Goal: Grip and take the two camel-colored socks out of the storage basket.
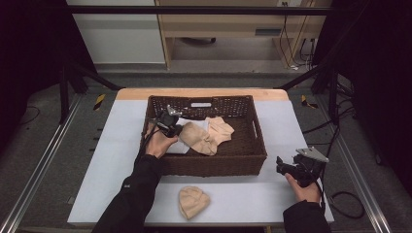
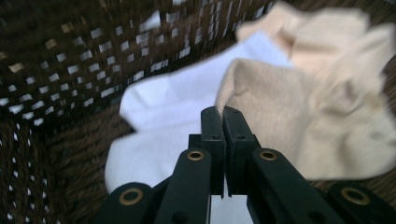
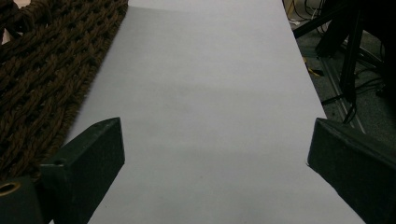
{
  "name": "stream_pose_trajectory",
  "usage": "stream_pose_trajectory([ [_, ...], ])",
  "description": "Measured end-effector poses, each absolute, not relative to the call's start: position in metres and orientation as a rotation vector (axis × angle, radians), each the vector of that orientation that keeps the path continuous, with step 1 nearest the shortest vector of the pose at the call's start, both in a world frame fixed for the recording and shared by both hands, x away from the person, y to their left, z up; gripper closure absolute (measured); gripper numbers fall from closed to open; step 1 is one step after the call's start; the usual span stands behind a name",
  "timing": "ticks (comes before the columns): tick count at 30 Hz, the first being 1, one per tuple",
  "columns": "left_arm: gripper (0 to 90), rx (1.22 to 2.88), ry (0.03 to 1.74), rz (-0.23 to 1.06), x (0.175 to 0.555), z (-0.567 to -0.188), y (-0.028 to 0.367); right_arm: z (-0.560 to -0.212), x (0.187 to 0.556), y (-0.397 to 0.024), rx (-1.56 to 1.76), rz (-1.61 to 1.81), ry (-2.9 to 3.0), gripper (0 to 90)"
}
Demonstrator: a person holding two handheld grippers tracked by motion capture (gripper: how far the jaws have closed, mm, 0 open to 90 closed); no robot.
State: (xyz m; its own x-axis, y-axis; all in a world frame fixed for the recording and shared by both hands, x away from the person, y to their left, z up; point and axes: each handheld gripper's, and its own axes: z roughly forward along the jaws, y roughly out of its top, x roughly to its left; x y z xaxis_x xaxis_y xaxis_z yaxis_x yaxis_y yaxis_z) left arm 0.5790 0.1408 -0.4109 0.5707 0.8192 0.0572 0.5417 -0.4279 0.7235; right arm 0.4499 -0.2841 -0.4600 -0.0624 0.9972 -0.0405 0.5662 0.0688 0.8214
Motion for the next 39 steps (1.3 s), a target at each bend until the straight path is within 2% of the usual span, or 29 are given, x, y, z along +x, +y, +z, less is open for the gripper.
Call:
stream_pose_trajectory([
  [7, 88.1, 1.989, 1.008, 0.541, 0.569, -0.397, 0.142, -0.46, 0.45, -0.285, 1.562, 0.849, 1.705, 4.0],
  [16, 88.2, 1.78, 0.883, 0.593, 0.542, -0.36, 0.152, -0.46, 0.45, -0.285, 1.565, 0.847, 1.703, 4.0],
  [26, 88.2, 1.68, 0.795, 0.606, 0.514, -0.329, 0.165, -0.46, 0.45, -0.285, 1.571, 0.844, 1.702, 4.0],
  [39, 88.2, 1.578, 0.642, 0.626, 0.46, -0.282, 0.176, -0.46, 0.449, -0.285, 1.571, 0.843, 1.703, 4.0],
])
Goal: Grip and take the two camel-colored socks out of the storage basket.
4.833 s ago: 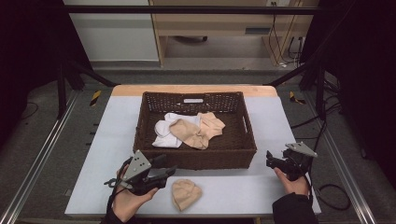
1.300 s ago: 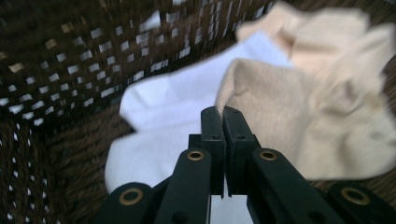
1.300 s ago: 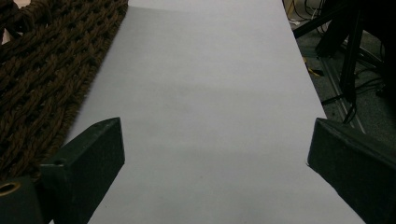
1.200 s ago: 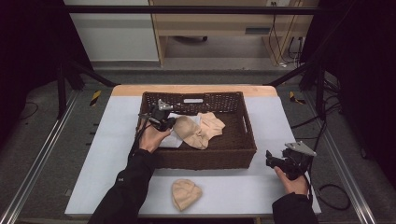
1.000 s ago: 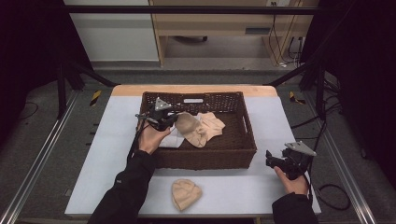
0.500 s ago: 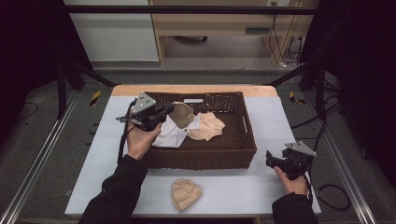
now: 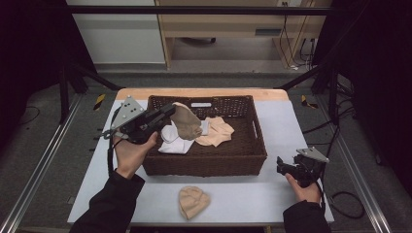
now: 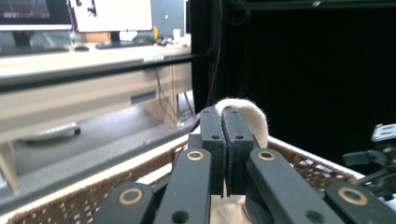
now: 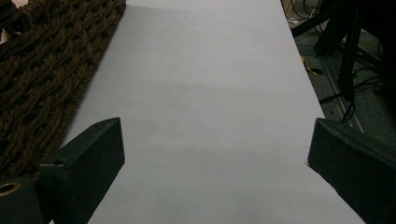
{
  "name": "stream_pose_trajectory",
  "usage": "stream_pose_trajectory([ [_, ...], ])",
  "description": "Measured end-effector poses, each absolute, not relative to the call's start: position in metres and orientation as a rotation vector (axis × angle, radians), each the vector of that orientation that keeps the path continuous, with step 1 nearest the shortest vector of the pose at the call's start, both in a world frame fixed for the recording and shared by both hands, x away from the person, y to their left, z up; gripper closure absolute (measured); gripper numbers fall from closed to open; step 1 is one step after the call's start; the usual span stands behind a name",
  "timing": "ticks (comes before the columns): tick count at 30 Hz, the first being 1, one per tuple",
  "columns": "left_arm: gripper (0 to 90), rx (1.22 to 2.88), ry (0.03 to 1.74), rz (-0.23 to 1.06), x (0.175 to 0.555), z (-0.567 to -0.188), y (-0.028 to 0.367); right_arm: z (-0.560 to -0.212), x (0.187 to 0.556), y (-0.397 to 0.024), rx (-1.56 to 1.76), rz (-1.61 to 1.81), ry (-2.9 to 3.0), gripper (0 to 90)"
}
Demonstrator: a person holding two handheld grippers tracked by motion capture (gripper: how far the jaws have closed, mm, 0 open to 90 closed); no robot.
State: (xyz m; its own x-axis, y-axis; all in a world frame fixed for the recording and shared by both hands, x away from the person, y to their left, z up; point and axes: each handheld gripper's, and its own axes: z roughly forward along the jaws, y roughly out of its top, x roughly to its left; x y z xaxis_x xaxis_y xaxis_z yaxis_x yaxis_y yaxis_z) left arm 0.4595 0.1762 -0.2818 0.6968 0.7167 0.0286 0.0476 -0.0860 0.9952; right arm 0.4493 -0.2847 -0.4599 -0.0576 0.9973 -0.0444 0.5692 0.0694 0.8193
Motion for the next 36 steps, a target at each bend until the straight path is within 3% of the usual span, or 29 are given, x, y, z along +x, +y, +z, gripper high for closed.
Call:
stream_pose_trajectory([
  [16, 88.2, 1.559, 0.518, 0.589, 0.401, -0.27, 0.183, -0.46, 0.449, -0.285, 1.567, 0.842, 1.705, 4.1],
  [24, 88.2, 1.612, 0.513, 0.544, 0.387, -0.29, 0.182, -0.46, 0.449, -0.284, 1.569, 0.841, 1.706, 4.1],
  [36, 88.2, 1.728, 0.572, 0.424, 0.383, -0.348, 0.177, -0.46, 0.448, -0.285, 1.568, 0.839, 1.706, 4.1],
])
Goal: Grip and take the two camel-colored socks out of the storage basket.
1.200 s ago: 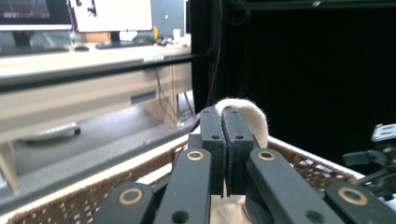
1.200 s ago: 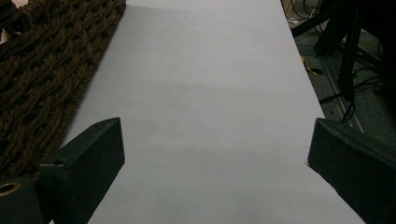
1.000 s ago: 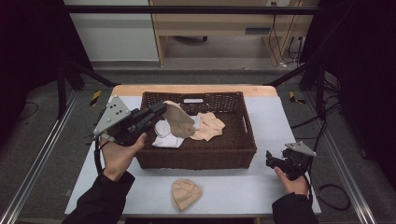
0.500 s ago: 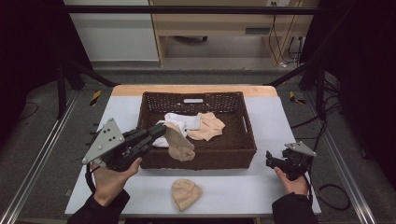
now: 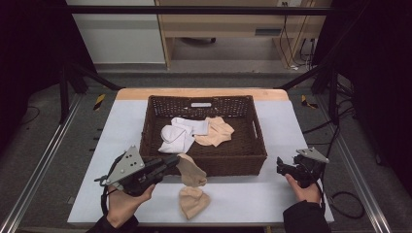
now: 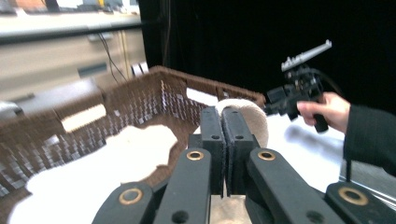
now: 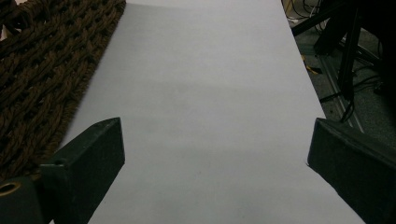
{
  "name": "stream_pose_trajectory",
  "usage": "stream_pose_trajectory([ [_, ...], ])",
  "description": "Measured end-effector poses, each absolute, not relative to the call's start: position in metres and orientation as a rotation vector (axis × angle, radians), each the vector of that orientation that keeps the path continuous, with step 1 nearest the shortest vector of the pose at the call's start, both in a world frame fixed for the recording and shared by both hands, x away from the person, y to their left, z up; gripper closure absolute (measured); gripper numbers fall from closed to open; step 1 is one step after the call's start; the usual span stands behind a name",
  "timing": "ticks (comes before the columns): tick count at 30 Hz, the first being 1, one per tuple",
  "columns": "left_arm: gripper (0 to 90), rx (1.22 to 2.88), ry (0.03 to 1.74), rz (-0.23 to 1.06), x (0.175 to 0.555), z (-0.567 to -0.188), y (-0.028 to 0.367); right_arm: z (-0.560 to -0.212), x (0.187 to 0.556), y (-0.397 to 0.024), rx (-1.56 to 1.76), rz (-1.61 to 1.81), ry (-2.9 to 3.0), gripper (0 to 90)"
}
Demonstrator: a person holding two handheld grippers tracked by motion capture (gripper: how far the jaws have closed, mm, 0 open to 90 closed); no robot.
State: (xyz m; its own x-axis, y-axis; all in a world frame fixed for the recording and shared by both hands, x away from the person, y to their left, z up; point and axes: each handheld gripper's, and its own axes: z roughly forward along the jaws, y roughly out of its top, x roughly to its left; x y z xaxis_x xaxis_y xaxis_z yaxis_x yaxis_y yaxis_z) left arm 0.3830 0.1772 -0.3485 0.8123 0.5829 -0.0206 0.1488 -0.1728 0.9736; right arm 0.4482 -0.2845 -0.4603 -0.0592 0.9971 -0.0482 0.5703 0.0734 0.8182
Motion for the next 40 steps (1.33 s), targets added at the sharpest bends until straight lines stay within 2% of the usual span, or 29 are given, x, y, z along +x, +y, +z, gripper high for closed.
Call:
stream_pose_trajectory([
  [9, 88.0, 1.858, 0.643, 0.348, 0.385, -0.396, 0.167, -0.46, 0.448, -0.284, 1.571, 0.839, 1.706, 4.1],
  [16, 87.5, 1.977, 0.71, 0.342, 0.396, -0.431, 0.164, -0.46, 0.447, -0.285, 1.57, 0.842, 1.704, 4.2],
  [23, 85.9, 2.047, 0.764, 0.326, 0.404, -0.451, 0.166, -0.461, 0.447, -0.284, 1.566, 0.839, 1.711, 4.2],
  [25, 82.4, 2.046, 0.78, 0.328, 0.403, -0.455, 0.168, -0.461, 0.447, -0.284, 1.567, 0.839, 1.711, 4.2],
  [34, 55.0, 1.97, 0.885, 0.384, 0.4, -0.462, 0.193, -0.461, 0.447, -0.285, 1.571, 0.843, 1.707, 4.2],
  [40, 48.1, 1.919, 0.984, 0.435, 0.399, -0.467, 0.223, -0.461, 0.447, -0.285, 1.575, 0.842, 1.706, 4.2],
])
